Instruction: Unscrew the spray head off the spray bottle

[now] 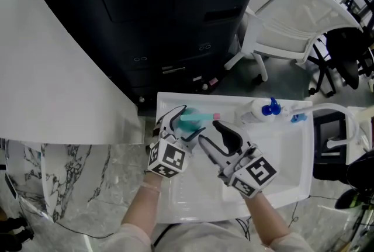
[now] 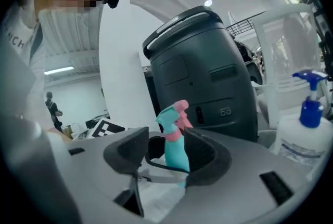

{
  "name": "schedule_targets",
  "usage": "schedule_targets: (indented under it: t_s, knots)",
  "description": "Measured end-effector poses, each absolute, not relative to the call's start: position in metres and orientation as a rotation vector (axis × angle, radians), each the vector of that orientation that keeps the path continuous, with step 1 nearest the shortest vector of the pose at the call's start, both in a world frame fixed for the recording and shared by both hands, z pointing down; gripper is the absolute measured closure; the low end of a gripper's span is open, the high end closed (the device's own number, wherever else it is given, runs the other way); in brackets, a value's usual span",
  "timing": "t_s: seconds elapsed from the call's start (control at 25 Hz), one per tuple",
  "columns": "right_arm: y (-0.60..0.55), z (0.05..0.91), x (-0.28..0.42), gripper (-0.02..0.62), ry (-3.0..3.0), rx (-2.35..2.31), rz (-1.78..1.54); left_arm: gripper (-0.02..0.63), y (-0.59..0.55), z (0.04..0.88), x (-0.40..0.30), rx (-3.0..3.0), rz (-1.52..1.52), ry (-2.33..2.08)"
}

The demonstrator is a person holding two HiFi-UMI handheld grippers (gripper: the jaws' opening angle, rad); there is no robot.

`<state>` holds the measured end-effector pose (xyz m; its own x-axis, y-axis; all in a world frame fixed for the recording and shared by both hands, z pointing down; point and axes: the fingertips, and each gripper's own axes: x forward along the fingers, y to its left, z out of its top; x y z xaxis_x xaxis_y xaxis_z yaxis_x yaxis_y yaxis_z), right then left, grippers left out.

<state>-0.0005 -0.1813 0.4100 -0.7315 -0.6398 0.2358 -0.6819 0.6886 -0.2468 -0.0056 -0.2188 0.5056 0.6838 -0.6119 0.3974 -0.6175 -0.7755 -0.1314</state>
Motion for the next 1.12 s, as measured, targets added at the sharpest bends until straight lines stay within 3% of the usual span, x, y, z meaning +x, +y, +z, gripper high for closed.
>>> schedule_targets:
  t_s: [0.16,0.36,0.6,1.12]
  knots:
    - [-0.189,0.407,-0.022,0.316,-2.809,1.007,0.504,0.249,-0.219,0.505,-0.005,2.874,0.667,-1.053]
    - [-0.199,0.404,-0.038,0.287,-2.827,0.941,0.515,0.249,-0.218,0.505,-0.005,2.880,0.673,-1.059]
    - [-0.200,0.414,-0.039,0.337,-2.751,0.931,0.374,0.249,-0.217,0.505,-0.005,2.879,0.672,-1.061]
    - [-0.214,0.419,0.013,0.383,-2.715,1.115,0.458,0.249,-0.219,0.505,-0.006,2.869,0.652,-1.059]
